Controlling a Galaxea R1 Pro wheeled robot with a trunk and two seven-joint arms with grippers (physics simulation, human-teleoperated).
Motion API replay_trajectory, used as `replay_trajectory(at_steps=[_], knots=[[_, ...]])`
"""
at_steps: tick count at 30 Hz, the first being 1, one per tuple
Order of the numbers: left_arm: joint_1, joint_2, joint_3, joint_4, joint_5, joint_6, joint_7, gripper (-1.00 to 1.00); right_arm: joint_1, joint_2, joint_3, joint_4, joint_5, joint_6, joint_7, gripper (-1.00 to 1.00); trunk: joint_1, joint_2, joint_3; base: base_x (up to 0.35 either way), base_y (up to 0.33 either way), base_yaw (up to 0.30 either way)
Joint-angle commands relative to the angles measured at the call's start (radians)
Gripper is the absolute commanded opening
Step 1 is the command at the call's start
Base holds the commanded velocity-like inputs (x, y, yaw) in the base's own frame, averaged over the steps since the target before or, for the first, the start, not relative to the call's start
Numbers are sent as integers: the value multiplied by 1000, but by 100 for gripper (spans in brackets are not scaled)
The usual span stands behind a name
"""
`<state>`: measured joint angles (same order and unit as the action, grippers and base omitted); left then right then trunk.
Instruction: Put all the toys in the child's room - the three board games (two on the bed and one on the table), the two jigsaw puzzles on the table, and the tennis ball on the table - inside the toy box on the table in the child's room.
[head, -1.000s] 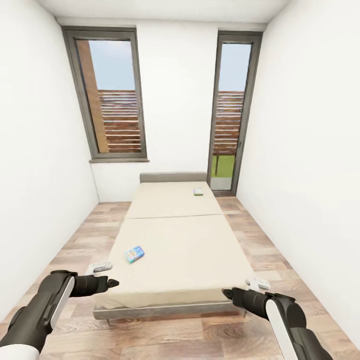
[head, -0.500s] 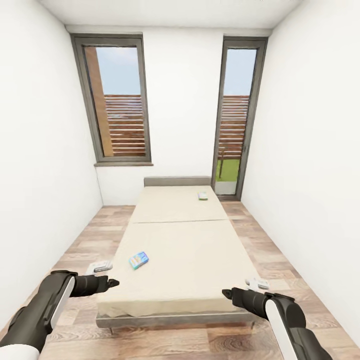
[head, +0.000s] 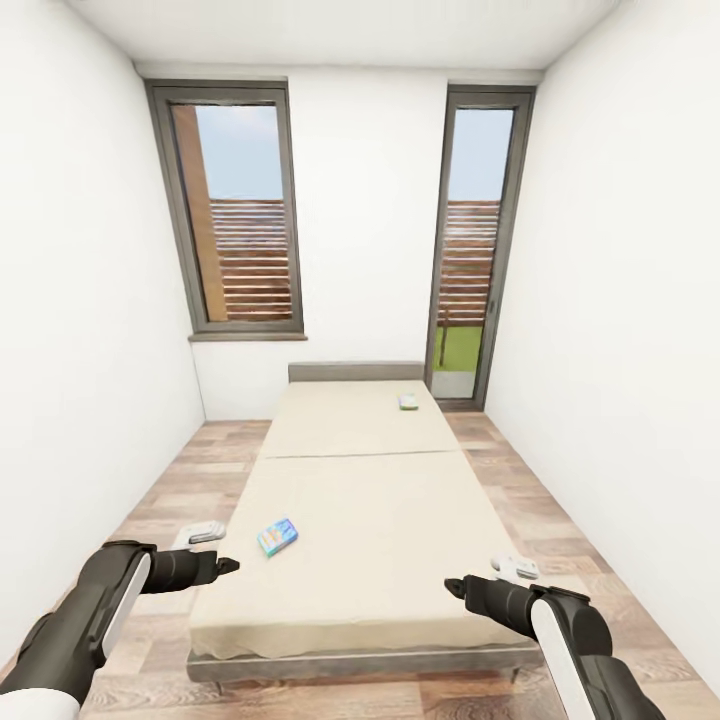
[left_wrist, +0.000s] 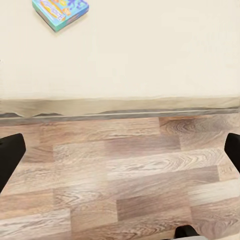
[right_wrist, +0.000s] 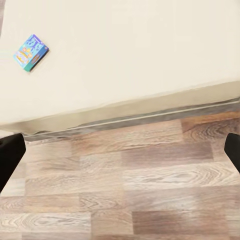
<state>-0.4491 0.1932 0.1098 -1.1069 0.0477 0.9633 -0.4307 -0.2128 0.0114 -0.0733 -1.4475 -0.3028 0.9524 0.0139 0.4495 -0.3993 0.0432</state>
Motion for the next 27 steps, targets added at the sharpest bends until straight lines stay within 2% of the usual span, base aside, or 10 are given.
replay_trajectory(at_steps=[1, 15, 27], knots=[[0, 0, 1, 0, 5, 6, 0, 100, 0, 1, -2, -1, -1, 5, 1, 100, 0, -1, 1, 9, 0, 0], [0, 0, 1, 0, 5, 6, 0, 100, 0, 2, -3, -1, 0, 5, -1, 100, 0, -1, 10, 134, 78, 0], [0, -1, 1, 0, 5, 6, 1, 100, 0, 2, -2, -1, -1, 5, -1, 100, 0, -1, 10, 216, 92, 0]])
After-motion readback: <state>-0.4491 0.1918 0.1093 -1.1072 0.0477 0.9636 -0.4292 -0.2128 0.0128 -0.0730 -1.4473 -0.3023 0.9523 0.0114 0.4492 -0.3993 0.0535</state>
